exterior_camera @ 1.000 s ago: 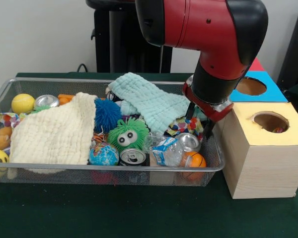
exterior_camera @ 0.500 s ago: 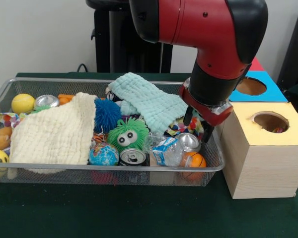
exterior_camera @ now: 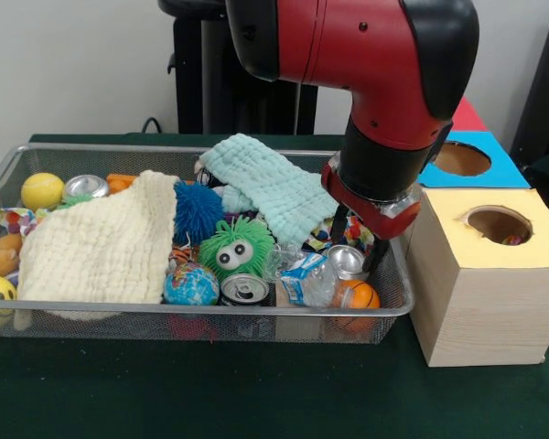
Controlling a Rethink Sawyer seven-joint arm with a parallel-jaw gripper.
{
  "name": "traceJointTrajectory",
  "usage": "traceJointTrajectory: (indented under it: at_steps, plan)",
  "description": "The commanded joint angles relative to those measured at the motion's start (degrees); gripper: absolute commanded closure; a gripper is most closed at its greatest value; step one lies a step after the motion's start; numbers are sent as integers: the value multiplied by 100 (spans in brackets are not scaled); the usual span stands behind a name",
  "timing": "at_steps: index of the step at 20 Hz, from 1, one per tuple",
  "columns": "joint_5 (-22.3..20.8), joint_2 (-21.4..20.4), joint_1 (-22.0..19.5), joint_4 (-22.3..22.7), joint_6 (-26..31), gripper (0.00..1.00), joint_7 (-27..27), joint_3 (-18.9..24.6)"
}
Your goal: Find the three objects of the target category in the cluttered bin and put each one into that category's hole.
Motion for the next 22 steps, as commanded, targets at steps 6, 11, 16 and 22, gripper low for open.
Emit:
traceJointTrajectory:
  at_steps: [6, 11, 16, 22]
  plan:
    - [-98, 337, 174, 494, -535, 0, 417, 231]
    - [-39, 276, 210, 713, -657, 0, 480, 218]
    - [57, -128, 233, 1214, -576, 0, 462, 237]
    - [65, -431, 159, 1523, -498, 0, 340, 256]
